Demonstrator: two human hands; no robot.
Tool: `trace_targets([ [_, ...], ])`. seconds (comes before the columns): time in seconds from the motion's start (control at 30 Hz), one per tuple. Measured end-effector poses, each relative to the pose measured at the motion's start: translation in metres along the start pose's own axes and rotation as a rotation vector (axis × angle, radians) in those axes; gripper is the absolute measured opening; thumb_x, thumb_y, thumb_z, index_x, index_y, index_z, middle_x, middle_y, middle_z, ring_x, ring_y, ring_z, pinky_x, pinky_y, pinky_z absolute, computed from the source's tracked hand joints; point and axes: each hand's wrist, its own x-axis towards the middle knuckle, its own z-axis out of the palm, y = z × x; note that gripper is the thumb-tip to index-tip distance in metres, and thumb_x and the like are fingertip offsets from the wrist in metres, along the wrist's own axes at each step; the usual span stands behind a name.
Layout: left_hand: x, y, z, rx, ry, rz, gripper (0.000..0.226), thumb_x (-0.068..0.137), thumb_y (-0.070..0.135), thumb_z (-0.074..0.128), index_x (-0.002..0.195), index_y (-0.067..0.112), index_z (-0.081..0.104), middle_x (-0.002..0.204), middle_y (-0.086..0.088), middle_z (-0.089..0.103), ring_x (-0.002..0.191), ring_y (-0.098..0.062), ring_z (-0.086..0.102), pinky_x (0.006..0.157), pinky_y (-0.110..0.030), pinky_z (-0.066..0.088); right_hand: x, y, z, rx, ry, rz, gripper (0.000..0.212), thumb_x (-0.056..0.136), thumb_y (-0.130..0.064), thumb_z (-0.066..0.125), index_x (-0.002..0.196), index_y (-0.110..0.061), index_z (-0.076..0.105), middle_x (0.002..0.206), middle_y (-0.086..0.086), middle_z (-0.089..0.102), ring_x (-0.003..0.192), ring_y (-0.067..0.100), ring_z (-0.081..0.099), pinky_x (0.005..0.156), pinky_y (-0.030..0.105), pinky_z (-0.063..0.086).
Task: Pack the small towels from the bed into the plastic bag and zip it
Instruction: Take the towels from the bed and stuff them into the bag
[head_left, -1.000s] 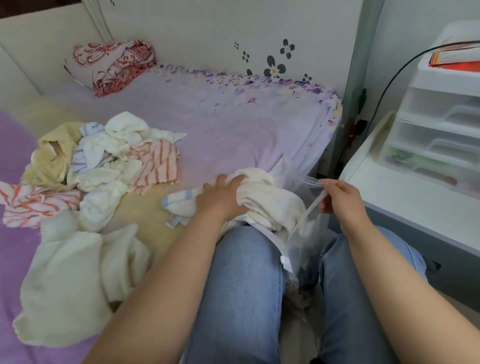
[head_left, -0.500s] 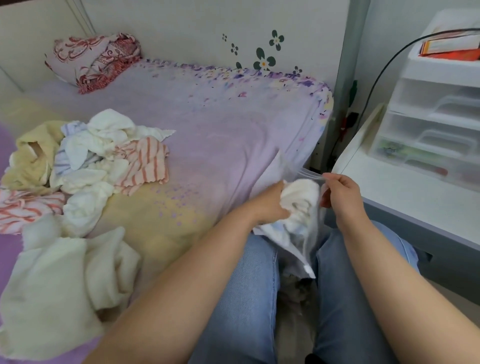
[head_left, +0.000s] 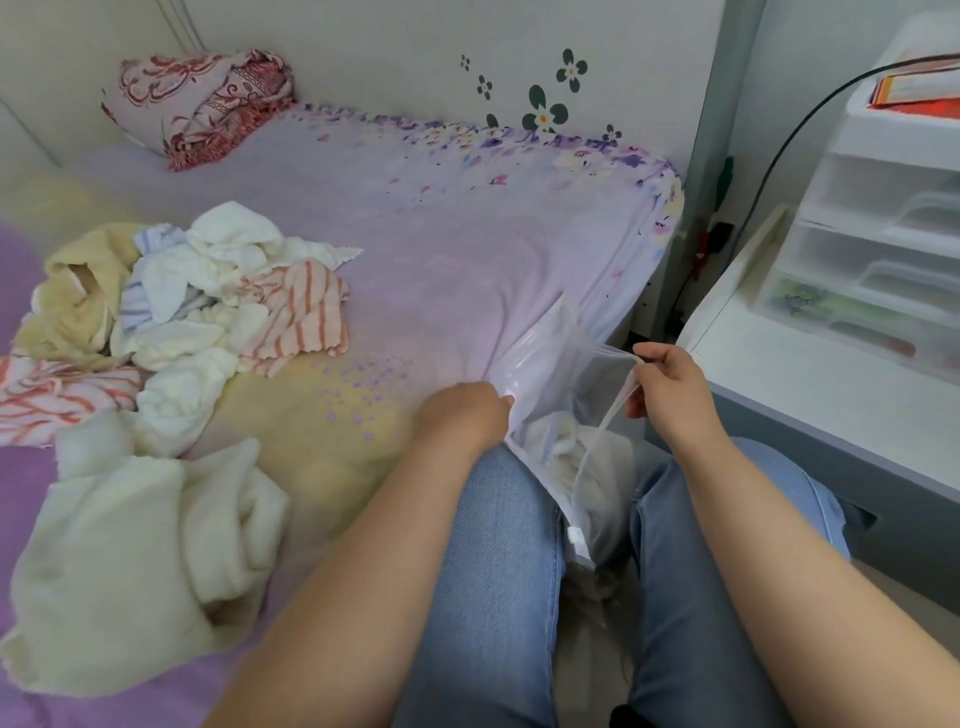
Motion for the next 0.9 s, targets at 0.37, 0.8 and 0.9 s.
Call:
trace_targets([
  [0.37, 0.002, 0.009, 0.011, -0.191, 0.051, 0.159, 0.025, 0.096, 0.032, 0.034, 0.077, 0.02, 0.046, 0.1, -0.01, 0.064, 0.09, -0.031, 0.057, 0.07, -0.032, 0.039, 0.006, 0.013, 0.007, -0.312, -0.054, -0.127, 0.026, 0.093, -0.015, 0.047, 0.116, -0.017, 0.06, 0.085, 0.001, 0.063, 0.066, 0.014, 0.055, 0.063, 0.028, 0.044],
  [0.8, -0.1, -0.141, -0.036, 0.256, 0.3, -0.429, 0.063, 0.085, 0.052, 0.059, 0.137, 0.024, 0.038, 0.151, -0.009, 0.025, 0.141, -0.033, 0.016, 0.11, -0.058, 0.017, -0.002, 0.013, 0.063, -0.377, -0.215, -0.16, 0.031, 0.092, -0.018, 0.05, 0.122, -0.015, 0.058, 0.083, 0.008, 0.066, 0.072, 0.023, 0.058, 0.076, 0.037, 0.049],
  [0.9, -0.111, -0.167, -0.027, 0.214, 0.15, -0.557, 0.042, 0.09, 0.036, 0.053, 0.13, 0.026, 0.046, 0.143, -0.005, 0.04, 0.135, -0.029, 0.032, 0.108, -0.054, 0.025, -0.004, 0.012, 0.065, -0.381, -0.214, -0.153, 0.031, 0.092, -0.018, 0.05, 0.122, -0.016, 0.058, 0.082, 0.008, 0.065, 0.067, 0.022, 0.058, 0.07, 0.033, 0.047],
])
